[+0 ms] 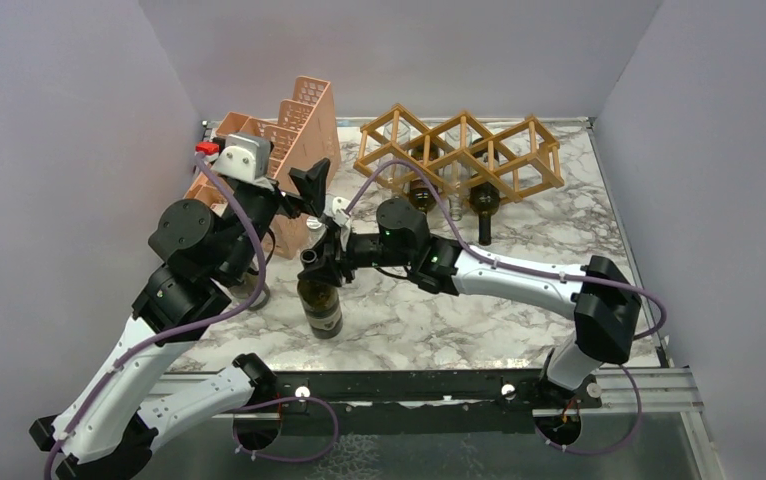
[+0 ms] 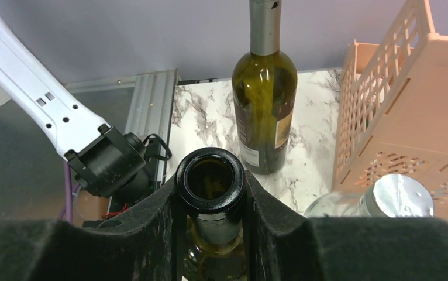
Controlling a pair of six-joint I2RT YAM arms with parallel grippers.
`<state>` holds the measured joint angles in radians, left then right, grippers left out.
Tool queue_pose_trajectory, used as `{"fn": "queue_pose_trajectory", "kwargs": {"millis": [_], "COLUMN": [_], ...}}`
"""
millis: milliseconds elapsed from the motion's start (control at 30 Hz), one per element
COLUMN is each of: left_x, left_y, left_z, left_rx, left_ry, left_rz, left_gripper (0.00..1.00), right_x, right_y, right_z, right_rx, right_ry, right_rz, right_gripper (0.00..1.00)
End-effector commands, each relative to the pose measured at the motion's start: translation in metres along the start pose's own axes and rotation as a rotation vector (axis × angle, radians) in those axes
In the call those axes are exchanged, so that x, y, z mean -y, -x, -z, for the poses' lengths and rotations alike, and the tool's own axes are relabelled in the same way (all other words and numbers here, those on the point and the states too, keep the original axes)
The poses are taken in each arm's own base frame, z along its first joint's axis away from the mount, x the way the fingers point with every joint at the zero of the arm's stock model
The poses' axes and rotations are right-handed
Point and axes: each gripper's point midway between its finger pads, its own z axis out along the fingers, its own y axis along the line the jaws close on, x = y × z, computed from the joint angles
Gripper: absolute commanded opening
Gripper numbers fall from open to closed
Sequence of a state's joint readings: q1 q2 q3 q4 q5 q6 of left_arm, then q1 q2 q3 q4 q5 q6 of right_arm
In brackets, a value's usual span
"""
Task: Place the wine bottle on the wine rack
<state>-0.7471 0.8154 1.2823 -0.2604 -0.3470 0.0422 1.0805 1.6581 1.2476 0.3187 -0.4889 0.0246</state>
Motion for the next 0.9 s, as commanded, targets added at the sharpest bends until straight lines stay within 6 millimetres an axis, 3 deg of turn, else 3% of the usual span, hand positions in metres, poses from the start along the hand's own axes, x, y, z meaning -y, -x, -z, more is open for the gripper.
{"fn": "queue_pose_trajectory", "kwargs": {"millis": [0, 233, 500, 667, 867], "left_x": [0.002, 0.002, 0.015, 0.05, 0.103], "left_y": [-0.005, -0.029, -0.075, -0.109, -0.153], "left_z": [0.001, 0.0, -0.007, -0.01, 0.003], "left_rx": [-0.006, -0.052, -0.124, -0.161, -0.202], "left_ry": [-0.016, -0.014, -0.054, -0.211, -0.514], "left_rz": [0.002, -0.028, -0.02, 0.055, 0.074], "left_gripper": [0.96, 0.96, 0.96, 0.96, 0.96], "right_x": [0.002, 0.019, 0.044, 0.044, 0.036], "right_y": [0.031, 0.041, 0.055, 0.072, 0.097], "right_z": [0.02, 0.071, 0.158, 0.199, 0.221], "right_rx": [0.066, 0.064, 0.132, 0.198, 0.249], "right_ry": [-0.089, -0.318, -0.678, -0.791, -0.809], "right_rz": [0.048, 0.049, 0.035, 0.024, 0.021], "right_gripper": [0.17, 0.02, 0.01, 0.01, 0.01]}}
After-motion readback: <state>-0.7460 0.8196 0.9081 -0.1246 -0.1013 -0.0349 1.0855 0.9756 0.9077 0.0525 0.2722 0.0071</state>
